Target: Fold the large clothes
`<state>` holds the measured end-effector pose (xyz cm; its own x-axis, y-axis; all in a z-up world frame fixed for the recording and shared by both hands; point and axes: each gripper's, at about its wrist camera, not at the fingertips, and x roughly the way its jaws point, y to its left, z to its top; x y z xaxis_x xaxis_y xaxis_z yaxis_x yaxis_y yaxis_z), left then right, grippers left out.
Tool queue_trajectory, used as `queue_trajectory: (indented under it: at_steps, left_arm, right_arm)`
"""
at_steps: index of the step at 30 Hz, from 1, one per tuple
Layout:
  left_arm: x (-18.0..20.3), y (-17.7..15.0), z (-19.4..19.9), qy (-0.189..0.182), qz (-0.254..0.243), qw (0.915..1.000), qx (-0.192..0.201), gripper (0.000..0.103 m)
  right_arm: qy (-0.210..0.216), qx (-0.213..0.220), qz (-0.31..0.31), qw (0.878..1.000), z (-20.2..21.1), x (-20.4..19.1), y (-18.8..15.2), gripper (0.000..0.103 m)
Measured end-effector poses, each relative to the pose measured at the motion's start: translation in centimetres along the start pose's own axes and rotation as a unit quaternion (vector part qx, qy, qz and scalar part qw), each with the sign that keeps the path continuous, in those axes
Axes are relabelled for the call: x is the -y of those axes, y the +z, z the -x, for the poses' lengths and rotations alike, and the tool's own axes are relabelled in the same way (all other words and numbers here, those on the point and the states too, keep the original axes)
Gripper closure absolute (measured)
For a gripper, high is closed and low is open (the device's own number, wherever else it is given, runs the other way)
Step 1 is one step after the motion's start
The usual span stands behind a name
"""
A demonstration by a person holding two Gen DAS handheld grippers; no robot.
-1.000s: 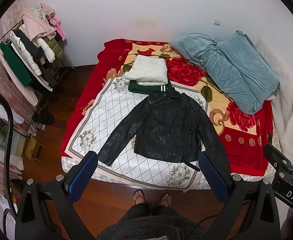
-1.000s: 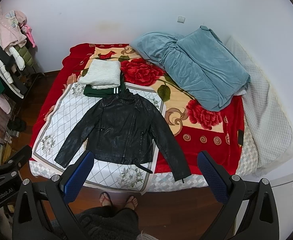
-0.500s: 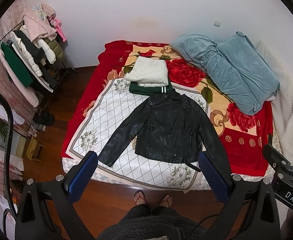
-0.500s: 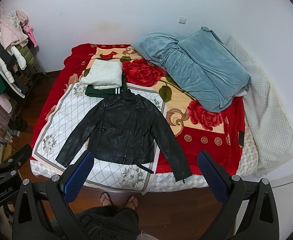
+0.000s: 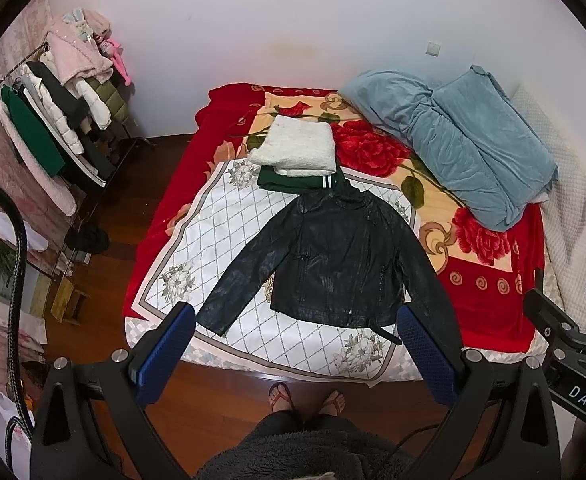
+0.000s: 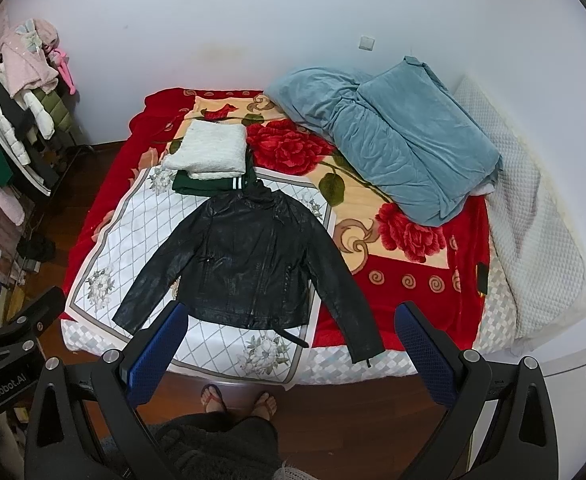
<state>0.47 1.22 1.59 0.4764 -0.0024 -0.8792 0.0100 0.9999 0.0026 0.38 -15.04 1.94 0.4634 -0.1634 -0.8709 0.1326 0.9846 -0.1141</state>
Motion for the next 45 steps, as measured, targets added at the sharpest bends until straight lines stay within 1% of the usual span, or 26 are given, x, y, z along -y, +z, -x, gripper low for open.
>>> queue_trajectory:
  at_steps: [5, 7, 10, 12, 14, 17, 20, 22, 23, 24, 26, 28, 30, 31, 33, 35, 36, 37, 39, 42, 43, 44, 45]
  left_arm:
    - [0.2, -0.1, -0.4, 0.001, -0.003, 1.0000, 0.002, 0.000]
    - [0.1, 0.1, -0.9, 0.007, -0.005, 0.9999, 0.014, 0.000]
    - [-0.4, 0.7, -2.5, 0.020, -0.004, 0.9992, 0.035, 0.000]
    - [-1.0, 0.9, -4.1, 0.029, -0.005, 0.9986, 0.043, 0.000]
    - [-1.4, 1.1, -6.1, 0.040, -0.008, 0.9975, 0.057, 0.000]
    - [-1.6, 1.5, -10.0, 0.061, -0.020, 0.9957, 0.067, 0.000]
    - [-1.7, 1.1, -13.7, 0.080, -0.031, 0.9949, 0.053, 0.000]
    - [-1.4, 0.9, -16.7, 0.093, -0.038, 0.9942, 0.038, 0.000]
    - [-1.0, 0.9, -18.2, 0.097, -0.041, 0.9941, 0.028, 0.000]
    - [-0.9, 0.7, -19.2, 0.098, -0.043, 0.9940, 0.023, 0.000]
    - [-0.1, 0.6, -21.8, 0.105, -0.047, 0.9933, 0.015, 0.000]
    - [0.9, 0.6, -24.7, 0.112, -0.050, 0.9924, 0.004, 0.000]
    - [2.1, 0.7, -27.6, 0.119, -0.050, 0.9916, -0.010, 0.000]
    - [2.5, 0.8, -29.0, 0.123, -0.050, 0.9910, -0.017, 0.000]
    - [4.1, 0.9, -33.0, 0.127, -0.046, 0.9901, -0.037, 0.000]
    - [5.2, 0.8, -36.1, 0.133, -0.047, 0.9885, -0.054, 0.000]
    - [6.1, 0.5, -38.4, 0.134, -0.050, 0.9876, -0.066, 0.000]
    - [6.8, 0.2, -40.2, 0.135, -0.053, 0.9866, -0.074, 0.000]
    - [7.8, -0.6, -43.6, 0.140, -0.062, 0.9840, -0.091, 0.000]
    - [8.8, -1.5, -48.1, 0.147, -0.068, 0.9798, -0.117, 0.000]
    - [9.1, -1.9, -49.6, 0.149, -0.069, 0.9779, -0.129, 0.000]
    - [9.4, -2.3, -51.0, 0.150, -0.067, 0.9763, -0.141, 0.000]
    - [9.6, -2.9, -52.5, 0.149, -0.065, 0.9745, -0.155, 0.000]
  right_arm:
    - [0.000, -0.001, -0.005, 1.000, 0.1, 0.0, -0.3, 0.000]
    - [-0.002, -0.003, -0.015, 1.000, -0.1, -0.1, -0.3, 0.000]
    - [-0.004, 0.008, -0.041, 0.999, -1.1, 0.5, -0.8, 0.000]
    - [-0.014, 0.011, -0.061, 0.998, -2.6, 1.3, -1.1, 0.000]
    - [-0.020, 0.005, -0.097, 0.995, -4.8, 2.5, -1.6, 0.000]
    - [-0.033, -0.012, -0.164, 0.986, -8.8, 5.0, -2.8, 0.000]
    - [-0.050, -0.033, -0.229, 0.972, -13.8, 8.2, -4.8, 0.001]
    - [-0.051, -0.051, -0.263, 0.962, -17.2, 10.1, -6.3, 0.012]
    - [-0.052, -0.061, -0.277, 0.957, -18.8, 11.1, -7.3, 0.024]
    - [-0.053, -0.069, -0.293, 0.952, -20.5, 12.1, -8.2, 0.031]
    - [-0.048, -0.092, -0.330, 0.938, -24.2, 14.3, -10.1, 0.038]
    - [-0.041, -0.115, -0.366, 0.922, -28.1, 16.4, -12.1, 0.038]
    - [-0.019, -0.128, -0.404, 0.906, -32.1, 18.2, -14.1, 0.038]
    - [-0.004, -0.138, -0.427, 0.893, -34.9, 19.3, -15.4, 0.038]
    - [0.026, -0.148, -0.467, 0.871, -39.0, 20.5, -17.8, 0.037]
    - [0.061, -0.159, -0.512, 0.842, -44.2, 21.6, -20.5, 0.037]
    - [0.074, -0.164, -0.533, 0.826, -46.8, 21.9, -21.9, 0.037]
    - [0.085, -0.169, -0.549, 0.814, -49.0, 22.0, -22.8, 0.037]
    - [0.100, -0.182, -0.586, 0.783, -53.9, 22.0, -25.0, 0.037]
    - [0.125, -0.186, -0.657, 0.719, -60.6, 22.3, -29.2, 0.037]
    - [0.130, -0.185, -0.676, 0.702, -61.9, 22.3, -30.3, 0.037]
    - [0.134, -0.181, -0.698, 0.680, -63.5, 22.3, -31.5, 0.037]
    - [0.134, -0.174, -0.716, 0.662, -64.7, 22.3, -32.5, 0.037]
